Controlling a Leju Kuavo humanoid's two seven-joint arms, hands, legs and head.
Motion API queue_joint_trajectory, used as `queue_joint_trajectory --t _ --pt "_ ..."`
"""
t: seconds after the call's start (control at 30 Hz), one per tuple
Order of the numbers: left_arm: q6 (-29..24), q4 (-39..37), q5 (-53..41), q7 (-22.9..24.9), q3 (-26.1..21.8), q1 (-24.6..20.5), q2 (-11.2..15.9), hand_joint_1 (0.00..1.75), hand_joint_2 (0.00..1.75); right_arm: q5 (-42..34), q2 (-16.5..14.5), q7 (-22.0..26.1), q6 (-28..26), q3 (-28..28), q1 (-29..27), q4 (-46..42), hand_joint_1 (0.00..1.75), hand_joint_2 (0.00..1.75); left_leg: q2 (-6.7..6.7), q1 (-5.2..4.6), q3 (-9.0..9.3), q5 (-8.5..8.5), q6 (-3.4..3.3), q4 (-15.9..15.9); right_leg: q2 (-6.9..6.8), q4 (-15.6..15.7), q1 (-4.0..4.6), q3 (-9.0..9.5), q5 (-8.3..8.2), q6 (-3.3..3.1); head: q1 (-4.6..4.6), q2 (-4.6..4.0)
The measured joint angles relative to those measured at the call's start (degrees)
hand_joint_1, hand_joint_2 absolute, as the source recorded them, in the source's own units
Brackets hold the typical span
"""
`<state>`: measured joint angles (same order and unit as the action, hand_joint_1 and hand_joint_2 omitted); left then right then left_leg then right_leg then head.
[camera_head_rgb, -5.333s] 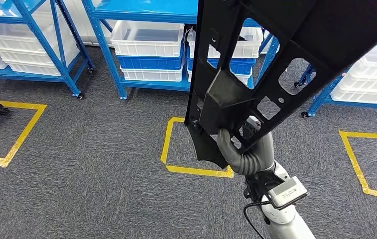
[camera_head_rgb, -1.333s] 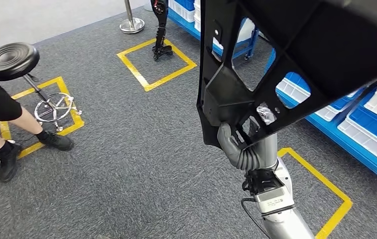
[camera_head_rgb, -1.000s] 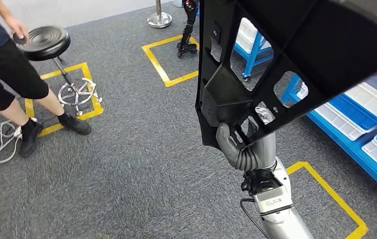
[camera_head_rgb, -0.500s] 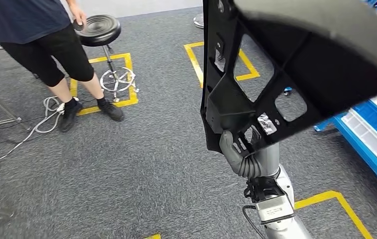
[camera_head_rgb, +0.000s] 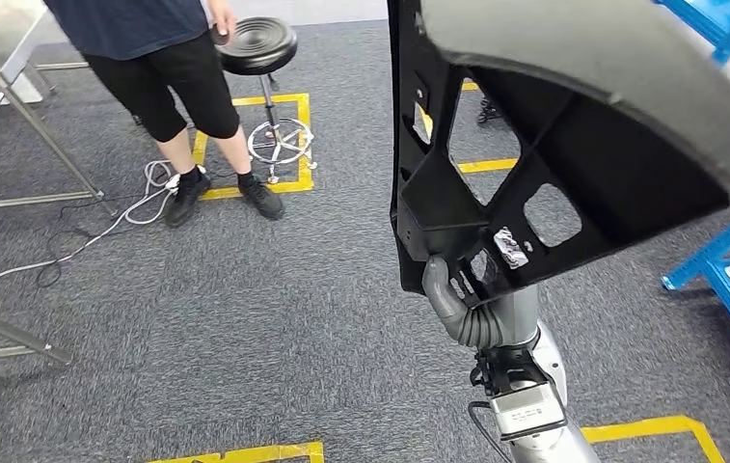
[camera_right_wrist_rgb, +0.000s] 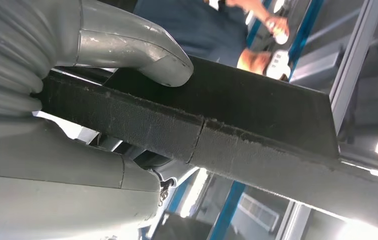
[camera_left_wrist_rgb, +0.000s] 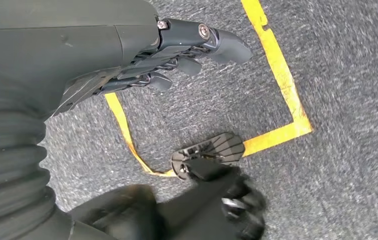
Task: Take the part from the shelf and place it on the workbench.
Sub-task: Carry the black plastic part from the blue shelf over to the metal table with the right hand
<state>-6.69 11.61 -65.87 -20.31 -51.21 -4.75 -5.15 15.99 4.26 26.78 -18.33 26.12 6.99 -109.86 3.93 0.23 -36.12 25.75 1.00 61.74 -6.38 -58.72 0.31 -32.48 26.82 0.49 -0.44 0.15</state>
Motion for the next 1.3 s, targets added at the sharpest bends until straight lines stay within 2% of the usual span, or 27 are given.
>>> queue_joint_trajectory --t 0.03,0.1,0.13,0.2,0.27,0.33,0.37,0.4,0.47,0.53,0.6,0.63,0.67,0.7,0.73,0.77,0.83,0.87,0.9,0.97,1.03,1.07,1.13,1.17,1.2,1.27,1.3 --pt "0.0 0.0 -0.02 -0.01 0.0 -0.13 0.0 0.0 1.75 0.01 0.01 0.01 -0.01 -0.01 0.0 -0.01 1.75 1.75 0.49 -0.26 0.68 -0.26 -0.3 -1.48 -0.6 -0.03 0.21 0.04 0.09 0.23 0.08 0.0" --pt "0.01 0.0 -0.07 -0.01 0.0 -0.25 0.01 0.0 1.75 0.03 0.03 0.02 -0.02 -0.04 0.0 -0.03 1.75 1.75 -0.93 -0.56 0.49 -0.46 -1.01 -1.86 -1.88 -0.02 0.27 0.14 0.21 0.72 0.24 0.0" --pt "0.02 0.0 -0.1 -0.01 0.0 -0.22 -0.01 0.0 1.75 0.03 0.03 0.02 -0.03 -0.05 0.0 -0.05 1.75 1.75 -1.72 -0.51 0.51 -0.65 -1.37 -2.07 -1.62 -0.27 0.13 0.06 0.45 1.03 0.25 0.0" --pt "0.04 0.0 -0.13 -0.03 0.01 -0.25 0.02 0.0 1.75 0.04 0.06 0.04 -0.09 -0.17 -0.03 -0.19 1.75 1.75 -3.19 -0.12 0.6 -1.15 -2.15 -2.5 1.63 -3.33 -0.21 -1.3 2.19 1.33 0.43 0.0" --pt "0.04 0.0 -0.15 -0.05 0.02 -0.41 0.04 0.0 1.75 0.04 0.19 0.07 -0.14 -0.4 -0.18 -0.3 1.75 1.75 -4.78 0.13 0.33 -1.5 -2.66 -2.58 5.3 -10.49 -0.53 -4.75 5.32 1.16 0.72 0.0" --pt "0.04 0.0 -0.15 -0.05 0.01 -0.46 0.04 0.0 1.75 0.03 0.37 0.07 -0.14 -0.65 -0.46 -0.3 1.75 1.75 -6.66 0.16 0.02 -1.75 -2.76 -2.57 6.11 -16.17 -0.71 -7.64 7.06 1.41 0.82 0.0" --pt "0.04 0.0 -0.16 -0.04 0.01 -0.41 0.04 0.0 1.75 0.03 0.43 0.06 -0.14 -0.74 -0.56 -0.3 1.75 1.75 -7.61 0.19 -0.06 -1.87 -2.69 -2.56 6.23 -16.12 -0.84 -7.7 6.65 1.84 0.82 0.0" --pt "0.05 0.0 -0.16 -0.04 0.01 -0.35 0.02 0.0 1.75 0.03 0.46 0.06 -0.14 -0.8 -0.62 -0.3 1.75 1.75 -8.5 0.25 -0.1 -1.99 -2.55 -2.54 6.44 -13.72 -1.0 -6.57 5.41 2.4 0.81 0.0" --pt "0.07 0.0 -0.19 -0.04 0.02 -0.33 -0.01 0.0 1.75 0.03 0.49 0.06 -0.16 -0.84 -0.62 -0.3 1.75 1.75 -10.25 0.31 -0.23 -2.25 -2.08 -2.47 8.71 -5.51 -1.5 -2.49 2.37 3.38 0.85 0.0" --pt "0.08 0.0 -0.23 -0.05 0.02 -0.36 -0.03 0.0 1.75 0.06 0.5 0.1 -0.18 -0.87 -0.61 -0.33 1.75 1.75 -11.63 0.23 -0.62 -2.59 -1.42 -2.45 10.54 -0.49 -1.71 0.04 0.83 3.15 0.84 0.0" --pt "0.07 0.0 -0.25 -0.05 0.02 -0.2 -0.01 0.0 1.75 0.16 0.52 0.14 -0.18 -0.91 -0.59 -0.37 1.75 1.75 -12.73 0.29 -1.09 -3.08 -0.62 -2.73 9.79 0.02 -1.52 0.32 0.43 2.2 0.81 0.0" --pt "0.07 0.0 -0.25 -0.07 0.02 -0.08 0.03 0.0 1.75 0.25 0.52 0.16 -0.18 -0.92 -0.54 -0.38 1.75 1.75 -12.3 0.35 -1.28 -3.14 -0.31 -2.68 9.17 0.08 -1.53 0.34 0.24 1.82 0.8 0.0" --pt "0.07 0.0 -0.25 -0.08 0.02 0.01 0.05 0.0 1.75 0.33 0.51 0.17 -0.19 -0.94 -0.51 -0.42 1.75 1.75 -10.89 0.3 -1.64 -2.69 -0.09 -2.08 8.47 0.19 -1.61 0.36 0.08 1.38 0.69 0.0" --pt "0.07 0.0 -0.25 -0.09 0.02 -0.01 0.08 0.0 1.75 0.41 0.52 0.2 -0.25 -0.99 -0.52 -0.5 1.75 1.75 -8.91 0.22 -2.43 -1.49 0.05 -0.32 7.67 0.31 -1.68 0.38 -0.01 0.92 0.51 0.0" --pt "0.07 0.0 -0.25 -0.11 0.02 -0.12 0.08 0.0 1.75 0.44 0.54 0.22 -0.38 -1.1 -0.6 -0.61 1.75 1.75 -6.62 0.17 -3.65 0.34 0.13 2.61 6.84 0.35 -1.62 0.4 -0.02 0.57 0.35 0.0" --pt "0.09 -0.01 -0.25 -0.15 0.02 -0.24 0.04 0.0 1.75 0.45 0.56 0.28 -0.59 -1.3 -0.79 -0.73 1.75 1.75 -5.17 0.18 -5.31 2.47 0.25 6.45 5.95 0.34 -1.46 0.39 0.03 0.3 0.21 0.0" --pt "0.12 -0.02 -0.25 -0.24 0.02 -0.33 -0.04 0.0 1.75 0.26 0.68 0.58 -1.23 -1.97 -1.48 -1.07 1.75 1.75 -4.32 0.39 -8.0 5.18 0.48 13.01 4.05 0.33 -1.22 0.36 0.09 0.14 0.16 0.0" --pt "0.13 -0.02 -0.24 -0.28 0.02 -0.27 -0.08 0.0 1.75 0.08 0.79 0.82 -1.61 -2.42 -1.92 -1.35 1.75 1.75 -4.18 0.47 -8.08 5.11 0.57 13.73 3.15 0.32 -1.17 0.36 0.13 0.13 0.14 0.0" --pt "0.12 -0.01 -0.24 -0.31 0.02 -0.17 -0.08 0.0 1.75 -0.13 0.92 1.09 -1.97 -2.96 -2.33 -1.73 1.75 1.75 -3.93 0.53 -6.99 4.06 0.61 12.13 2.33 0.31 -1.15 0.39 0.16 0.12 0.13 0.0" --pt "0.1 -0.01 -0.24 -0.32 0.01 -0.05 -0.04 0.0 1.75 -0.5 1.29 1.51 -2.55 -4.23 -2.87 -2.75 1.75 1.75 -1.8 0.43 -2.56 1.11 0.52 4.62 0.9 0.27 -1.0 0.55 0.37 0.34 0.11 0.0" --pt "0.1 -0.01 -0.25 -0.37 0.01 -0.07 -0.06 0.0 1.75 -0.73 1.71 1.72 -2.85 -5.44 -3.18 -3.77 1.75 1.75 -0.08 0.14 0.33 -0.25 -0.01 -0.74 -0.25 0.2 -0.55 0.69 0.63 0.78 0.24 0.01" --pt "0.1 -0.02 -0.25 -0.39 0.02 -0.07 -0.08 0.0 1.75 -0.76 1.9 1.77 -2.91 -5.93 -3.36 -4.22 1.75 1.75 -0.09 -0.08 0.5 -0.14 -0.37 -1.39 -0.78 0.23 -0.35 0.74 0.69 1.01 0.3 0.01" --pt "0.1 -0.02 -0.25 -0.45 0.02 0.0 -0.1 0.0 1.75 -0.69 2.23 1.81 -2.93 -6.72 -3.65 -4.9 1.75 1.75 -1.68 -0.11 0.24 -0.42 -1.2 -1.62 -1.66 0.3 -0.36 0.74 0.8 1.55 0.35 0.01" --pt "0.1 -0.01 -0.25 -0.51 0.02 0.03 -0.13 0.0 1.75 -0.58 2.43 1.81 -2.93 -7.07 -3.75 -5.13 1.75 1.75 -2.4 -0.04 0.23 -0.58 -1.55 -1.77 -1.06 0.08 -0.48 0.67 1.04 1.84 0.37 0.0" --pt "0.1 -0.01 -0.21 -0.64 0.01 0.03 -0.15 0.0 1.75 -0.47 2.65 1.82 -2.95 -7.46 -3.86 -5.38 1.75 1.75 -3.08 0.13 0.26 -0.77 -1.96 -1.92 0.55 -1.0 -0.62 0.18 1.71 1.97 0.4 0.0" --pt "0.11 0.0 0.04 -1.12 0.0 -0.13 -0.2 0.0 1.75 -0.28 3.23 1.84 -3.05 -8.38 -4.33 -5.82 1.75 1.75 -4.58 0.35 0.2 -1.04 -2.57 -2.05 4.62 -6.95 -0.88 -2.62 4.46 1.7 0.57 0.0" --pt "0.11 0.0 0.23 -1.38 -0.01 -0.22 -0.22 0.0 1.75 -0.26 3.58 1.85 -3.12 -8.96 -4.71 -6.01 1.75 1.75 -5.45 0.4 0.09 -1.14 -2.8 -2.05 5.81 -11.14 -0.93 -4.72 6.07 1.5 0.61 0.0"
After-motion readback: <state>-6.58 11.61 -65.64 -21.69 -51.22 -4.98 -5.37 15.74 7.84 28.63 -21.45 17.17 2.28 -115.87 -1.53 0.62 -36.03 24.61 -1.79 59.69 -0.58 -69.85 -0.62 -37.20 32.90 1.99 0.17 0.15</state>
